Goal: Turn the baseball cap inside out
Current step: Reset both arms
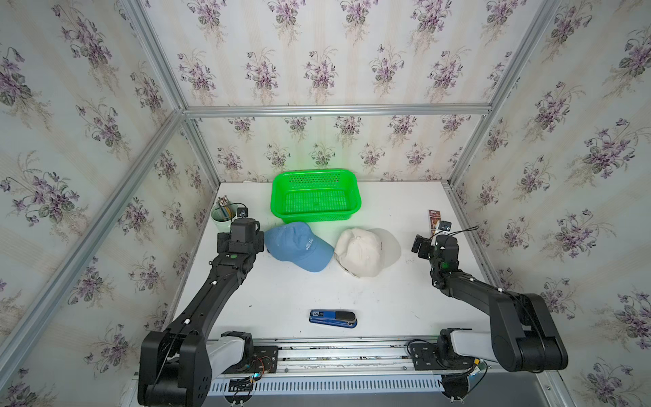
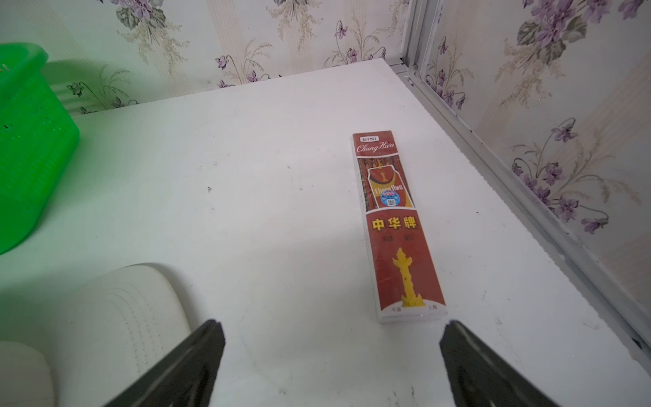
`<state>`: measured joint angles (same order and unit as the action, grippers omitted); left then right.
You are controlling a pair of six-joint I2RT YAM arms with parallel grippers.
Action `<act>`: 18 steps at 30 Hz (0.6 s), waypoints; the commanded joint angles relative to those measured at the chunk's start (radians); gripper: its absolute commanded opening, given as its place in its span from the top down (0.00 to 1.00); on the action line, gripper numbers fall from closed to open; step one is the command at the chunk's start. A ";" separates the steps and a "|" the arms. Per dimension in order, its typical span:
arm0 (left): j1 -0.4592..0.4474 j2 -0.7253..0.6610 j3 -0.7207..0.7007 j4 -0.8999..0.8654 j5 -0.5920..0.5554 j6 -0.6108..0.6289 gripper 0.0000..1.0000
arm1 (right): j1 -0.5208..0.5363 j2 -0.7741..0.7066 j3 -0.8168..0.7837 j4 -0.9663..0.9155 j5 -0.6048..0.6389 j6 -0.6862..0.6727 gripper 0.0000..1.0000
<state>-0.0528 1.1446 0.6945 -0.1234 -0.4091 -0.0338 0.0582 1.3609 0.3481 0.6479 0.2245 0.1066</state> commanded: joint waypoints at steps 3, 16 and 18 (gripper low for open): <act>0.039 -0.041 -0.141 0.247 0.076 0.033 0.01 | 0.000 0.082 -0.094 0.496 0.028 -0.035 0.00; 0.009 0.180 -0.295 0.774 0.262 0.080 0.01 | 0.005 0.181 -0.178 0.749 -0.055 -0.076 0.00; 0.008 0.213 -0.300 0.838 0.252 0.083 0.01 | 0.005 0.184 -0.172 0.741 -0.058 -0.078 0.00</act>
<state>-0.0422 1.3281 0.3981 0.5068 -0.1761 0.0204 0.0624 1.5410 0.1692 1.3506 0.1741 0.0410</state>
